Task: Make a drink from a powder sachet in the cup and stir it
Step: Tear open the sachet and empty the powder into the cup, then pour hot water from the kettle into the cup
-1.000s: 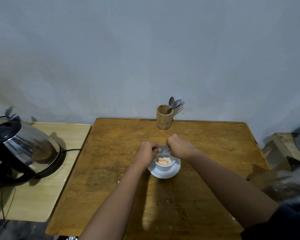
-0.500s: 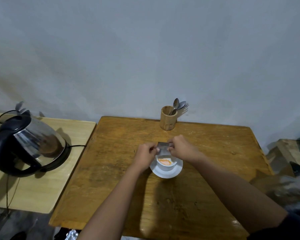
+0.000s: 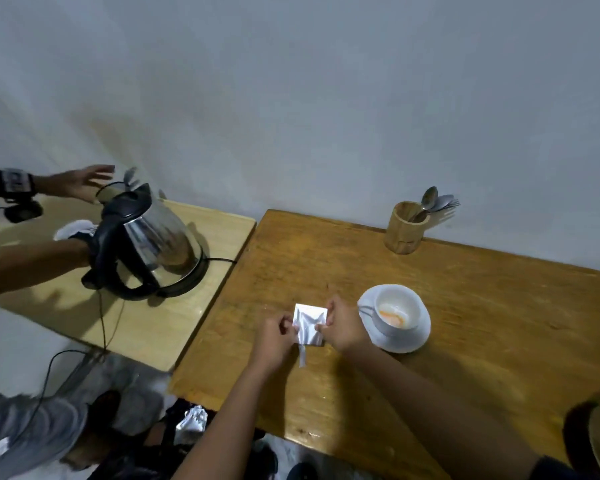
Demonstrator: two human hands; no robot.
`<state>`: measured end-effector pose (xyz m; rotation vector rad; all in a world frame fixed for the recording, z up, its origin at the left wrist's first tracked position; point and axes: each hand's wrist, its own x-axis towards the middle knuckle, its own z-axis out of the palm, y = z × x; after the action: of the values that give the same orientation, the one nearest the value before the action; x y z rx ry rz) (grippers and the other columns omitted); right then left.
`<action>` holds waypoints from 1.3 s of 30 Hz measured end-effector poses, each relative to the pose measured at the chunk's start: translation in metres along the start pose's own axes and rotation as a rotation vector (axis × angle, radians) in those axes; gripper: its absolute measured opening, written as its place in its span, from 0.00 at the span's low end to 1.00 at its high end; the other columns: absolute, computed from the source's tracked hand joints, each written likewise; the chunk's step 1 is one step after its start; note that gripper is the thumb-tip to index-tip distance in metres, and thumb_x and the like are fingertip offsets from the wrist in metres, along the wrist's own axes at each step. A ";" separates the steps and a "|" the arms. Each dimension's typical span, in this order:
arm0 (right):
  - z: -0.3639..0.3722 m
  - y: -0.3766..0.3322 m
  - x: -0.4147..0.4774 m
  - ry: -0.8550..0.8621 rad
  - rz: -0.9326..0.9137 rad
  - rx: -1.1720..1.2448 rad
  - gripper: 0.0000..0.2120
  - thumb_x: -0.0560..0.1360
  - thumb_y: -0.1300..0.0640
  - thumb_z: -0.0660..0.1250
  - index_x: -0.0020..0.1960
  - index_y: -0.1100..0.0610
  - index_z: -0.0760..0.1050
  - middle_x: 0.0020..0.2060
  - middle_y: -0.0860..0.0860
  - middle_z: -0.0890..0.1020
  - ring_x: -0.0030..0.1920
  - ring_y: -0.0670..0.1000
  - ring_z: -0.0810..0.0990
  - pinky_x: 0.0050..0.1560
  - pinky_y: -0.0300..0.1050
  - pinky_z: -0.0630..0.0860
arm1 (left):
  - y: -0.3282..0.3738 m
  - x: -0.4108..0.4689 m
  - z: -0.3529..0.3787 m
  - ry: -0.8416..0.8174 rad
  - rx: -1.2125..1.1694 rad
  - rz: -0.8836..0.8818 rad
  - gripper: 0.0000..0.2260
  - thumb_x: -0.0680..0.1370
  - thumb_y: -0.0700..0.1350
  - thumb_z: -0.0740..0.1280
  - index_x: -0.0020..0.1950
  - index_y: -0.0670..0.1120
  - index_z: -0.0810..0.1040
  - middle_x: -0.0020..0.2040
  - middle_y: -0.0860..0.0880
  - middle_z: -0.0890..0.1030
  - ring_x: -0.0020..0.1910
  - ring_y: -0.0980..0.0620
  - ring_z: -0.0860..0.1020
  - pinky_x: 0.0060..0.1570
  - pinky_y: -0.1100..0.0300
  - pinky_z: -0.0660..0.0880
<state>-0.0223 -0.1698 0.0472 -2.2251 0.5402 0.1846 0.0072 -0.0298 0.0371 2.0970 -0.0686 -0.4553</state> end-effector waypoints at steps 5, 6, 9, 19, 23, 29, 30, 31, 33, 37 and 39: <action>0.022 0.014 -0.004 -0.070 -0.019 -0.136 0.12 0.68 0.66 0.65 0.46 0.55 0.65 0.42 0.57 0.78 0.40 0.54 0.73 0.31 0.42 0.63 | -0.023 -0.012 0.008 0.002 0.069 -0.061 0.08 0.76 0.37 0.63 0.53 0.41 0.79 0.42 0.49 0.78 0.41 0.52 0.76 0.39 0.63 0.69; 0.024 0.016 -0.004 -0.061 -0.044 -0.168 0.13 0.68 0.67 0.65 0.46 0.55 0.65 0.43 0.58 0.79 0.40 0.54 0.72 0.31 0.41 0.62 | -0.024 -0.013 0.009 0.002 0.071 -0.050 0.08 0.76 0.36 0.63 0.52 0.41 0.79 0.41 0.49 0.78 0.40 0.53 0.76 0.36 0.65 0.69; 0.031 0.019 -0.008 -0.010 -0.146 -0.122 0.10 0.68 0.68 0.65 0.46 0.58 0.68 0.38 0.59 0.77 0.38 0.53 0.71 0.31 0.42 0.60 | -0.029 -0.013 0.010 0.000 0.073 -0.013 0.08 0.75 0.35 0.61 0.46 0.46 0.78 0.38 0.49 0.79 0.36 0.53 0.75 0.29 0.72 0.68; 0.042 0.025 -0.004 -0.035 -0.262 -0.285 0.12 0.74 0.63 0.61 0.57 0.64 0.71 0.57 0.60 0.74 0.55 0.56 0.72 0.51 0.43 0.65 | -0.036 -0.006 0.015 -0.016 0.302 0.086 0.17 0.74 0.36 0.62 0.63 0.43 0.71 0.59 0.45 0.71 0.57 0.47 0.73 0.50 0.61 0.69; 0.050 0.032 -0.007 0.009 -0.280 -0.385 0.12 0.72 0.58 0.68 0.54 0.59 0.74 0.52 0.55 0.76 0.53 0.53 0.71 0.47 0.39 0.64 | -0.037 -0.007 0.015 -0.051 0.431 0.135 0.16 0.75 0.37 0.60 0.63 0.42 0.70 0.62 0.45 0.69 0.61 0.46 0.70 0.54 0.58 0.72; 0.061 0.049 -0.003 -0.069 -0.274 -0.429 0.15 0.54 0.63 0.73 0.41 0.61 0.77 0.38 0.59 0.79 0.38 0.60 0.80 0.45 0.40 0.71 | -0.032 -0.009 0.015 -0.128 0.655 0.184 0.19 0.76 0.37 0.60 0.67 0.40 0.66 0.66 0.43 0.67 0.63 0.46 0.67 0.58 0.59 0.70; 0.062 0.054 -0.003 -0.060 -0.282 -0.419 0.17 0.52 0.64 0.74 0.41 0.61 0.78 0.37 0.58 0.80 0.36 0.59 0.80 0.43 0.39 0.74 | -0.030 -0.009 0.015 -0.137 0.671 0.181 0.20 0.75 0.37 0.60 0.67 0.40 0.66 0.66 0.43 0.67 0.63 0.46 0.67 0.59 0.59 0.70; 0.056 0.050 -0.009 -0.076 -0.300 -0.372 0.17 0.54 0.65 0.73 0.43 0.62 0.79 0.39 0.59 0.81 0.37 0.59 0.81 0.43 0.41 0.77 | -0.027 -0.009 0.015 -0.150 0.689 0.172 0.20 0.75 0.38 0.61 0.66 0.39 0.66 0.66 0.42 0.67 0.64 0.45 0.67 0.59 0.58 0.70; 0.031 0.031 -0.027 -0.009 -0.392 -0.329 0.12 0.59 0.67 0.69 0.43 0.63 0.79 0.38 0.59 0.81 0.37 0.57 0.81 0.40 0.42 0.77 | -0.018 -0.006 0.014 -0.165 0.734 0.162 0.19 0.74 0.39 0.64 0.65 0.39 0.67 0.66 0.42 0.67 0.64 0.44 0.68 0.60 0.57 0.69; -0.029 0.015 -0.043 0.269 -0.305 -0.098 0.11 0.73 0.61 0.60 0.51 0.64 0.76 0.48 0.59 0.80 0.49 0.57 0.77 0.53 0.51 0.75 | 0.009 0.009 0.024 -0.114 0.668 0.209 0.15 0.76 0.38 0.61 0.63 0.40 0.70 0.67 0.41 0.68 0.64 0.43 0.69 0.61 0.54 0.69; -0.075 0.014 -0.055 0.438 -0.225 -0.012 0.16 0.74 0.56 0.58 0.57 0.62 0.75 0.54 0.57 0.80 0.55 0.55 0.77 0.57 0.46 0.72 | 0.027 0.016 0.036 -0.108 0.582 0.276 0.14 0.77 0.37 0.58 0.61 0.38 0.71 0.65 0.40 0.70 0.63 0.41 0.69 0.62 0.53 0.67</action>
<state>-0.0812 -0.2168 0.1037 -2.3246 0.5127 -0.4266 0.0129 -0.0776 0.0379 2.5743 -0.6095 -0.4103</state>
